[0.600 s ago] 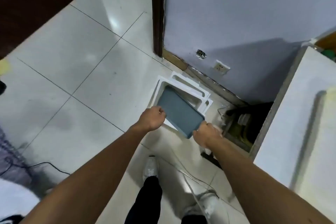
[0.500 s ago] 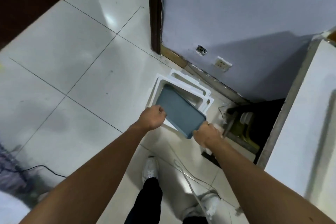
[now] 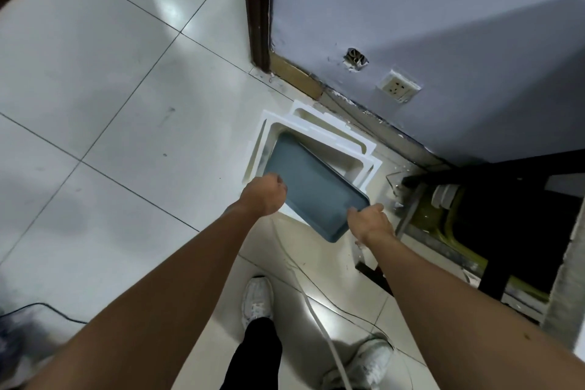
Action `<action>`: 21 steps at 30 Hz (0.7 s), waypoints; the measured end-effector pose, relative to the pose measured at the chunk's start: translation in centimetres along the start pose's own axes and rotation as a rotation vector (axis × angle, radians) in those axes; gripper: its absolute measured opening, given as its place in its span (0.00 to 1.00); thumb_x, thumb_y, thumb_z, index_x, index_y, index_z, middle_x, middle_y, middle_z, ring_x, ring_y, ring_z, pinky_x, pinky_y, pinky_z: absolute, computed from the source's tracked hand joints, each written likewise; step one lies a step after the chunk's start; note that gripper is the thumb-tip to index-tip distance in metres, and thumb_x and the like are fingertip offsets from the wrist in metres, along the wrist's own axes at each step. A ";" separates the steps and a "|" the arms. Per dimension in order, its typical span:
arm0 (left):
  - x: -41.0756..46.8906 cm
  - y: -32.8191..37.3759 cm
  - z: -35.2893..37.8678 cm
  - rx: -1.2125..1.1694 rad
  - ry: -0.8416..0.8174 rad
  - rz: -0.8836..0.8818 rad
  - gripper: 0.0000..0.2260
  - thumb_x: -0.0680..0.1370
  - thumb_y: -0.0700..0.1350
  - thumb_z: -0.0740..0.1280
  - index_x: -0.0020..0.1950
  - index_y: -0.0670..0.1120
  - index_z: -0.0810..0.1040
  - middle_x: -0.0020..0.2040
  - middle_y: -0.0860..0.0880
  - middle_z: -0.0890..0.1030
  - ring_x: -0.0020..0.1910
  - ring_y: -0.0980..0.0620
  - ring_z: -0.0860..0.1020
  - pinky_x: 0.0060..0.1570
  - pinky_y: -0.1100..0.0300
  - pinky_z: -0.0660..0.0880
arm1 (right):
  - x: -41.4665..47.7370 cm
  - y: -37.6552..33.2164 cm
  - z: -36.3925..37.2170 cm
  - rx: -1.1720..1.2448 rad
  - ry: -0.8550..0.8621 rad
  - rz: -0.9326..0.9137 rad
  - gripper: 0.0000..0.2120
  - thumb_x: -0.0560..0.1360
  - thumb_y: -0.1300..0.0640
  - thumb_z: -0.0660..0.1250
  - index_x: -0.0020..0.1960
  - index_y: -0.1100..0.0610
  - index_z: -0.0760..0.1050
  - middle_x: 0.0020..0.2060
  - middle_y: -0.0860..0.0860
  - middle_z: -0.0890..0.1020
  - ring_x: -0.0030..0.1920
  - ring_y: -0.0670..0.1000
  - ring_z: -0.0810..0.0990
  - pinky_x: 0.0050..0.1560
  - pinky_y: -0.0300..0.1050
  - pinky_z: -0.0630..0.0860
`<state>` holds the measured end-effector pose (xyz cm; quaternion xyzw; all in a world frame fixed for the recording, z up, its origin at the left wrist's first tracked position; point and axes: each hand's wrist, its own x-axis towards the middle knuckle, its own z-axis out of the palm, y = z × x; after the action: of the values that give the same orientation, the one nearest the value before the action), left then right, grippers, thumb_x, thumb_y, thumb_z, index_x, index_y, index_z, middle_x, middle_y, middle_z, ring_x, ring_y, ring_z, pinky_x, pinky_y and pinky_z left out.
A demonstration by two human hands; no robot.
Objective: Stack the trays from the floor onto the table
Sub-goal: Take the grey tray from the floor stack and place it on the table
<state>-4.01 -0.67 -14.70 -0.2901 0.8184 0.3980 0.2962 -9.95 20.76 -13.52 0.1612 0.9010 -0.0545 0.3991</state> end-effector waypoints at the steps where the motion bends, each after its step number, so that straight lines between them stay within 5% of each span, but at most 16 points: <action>1: 0.4 0.0 0.5 -0.008 -0.003 0.006 0.16 0.84 0.48 0.55 0.64 0.40 0.75 0.60 0.41 0.80 0.58 0.42 0.78 0.59 0.52 0.74 | 0.5 -0.1 0.1 0.015 0.034 0.007 0.26 0.81 0.47 0.58 0.71 0.63 0.60 0.66 0.61 0.74 0.63 0.63 0.76 0.60 0.56 0.74; 5: 1.4 0.4 2.5 -0.032 -0.017 0.039 0.13 0.83 0.46 0.57 0.59 0.39 0.76 0.56 0.41 0.80 0.55 0.41 0.78 0.60 0.49 0.75 | 2.6 0.0 0.1 0.002 0.143 -0.049 0.22 0.82 0.55 0.57 0.74 0.58 0.60 0.62 0.59 0.76 0.55 0.60 0.80 0.55 0.57 0.78; 10: 1.5 0.8 3.6 -0.032 -0.059 0.059 0.12 0.83 0.45 0.60 0.60 0.41 0.76 0.56 0.42 0.80 0.53 0.42 0.79 0.59 0.50 0.77 | 3.8 0.0 0.2 -0.096 0.182 -0.124 0.17 0.81 0.58 0.58 0.70 0.56 0.67 0.60 0.58 0.78 0.56 0.59 0.79 0.53 0.53 0.77; 17: 1.6 0.9 3.8 0.017 -0.029 0.132 0.11 0.83 0.48 0.61 0.58 0.43 0.77 0.51 0.45 0.81 0.49 0.47 0.79 0.52 0.57 0.77 | 4.5 -1.0 -0.2 -0.245 0.182 -0.189 0.14 0.81 0.58 0.63 0.66 0.56 0.72 0.59 0.56 0.80 0.59 0.56 0.78 0.50 0.47 0.70; 21: 1.4 1.0 3.6 0.076 -0.018 0.173 0.07 0.82 0.45 0.60 0.49 0.44 0.75 0.44 0.46 0.79 0.43 0.49 0.78 0.42 0.60 0.74 | 4.1 -1.8 -1.1 -0.370 0.135 -0.226 0.15 0.79 0.59 0.66 0.65 0.58 0.71 0.58 0.57 0.80 0.58 0.57 0.79 0.54 0.48 0.76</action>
<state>-4.70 2.45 -17.08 -0.2033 0.8522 0.3934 0.2787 -13.89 20.31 -15.88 -0.0132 0.9327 0.0784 0.3519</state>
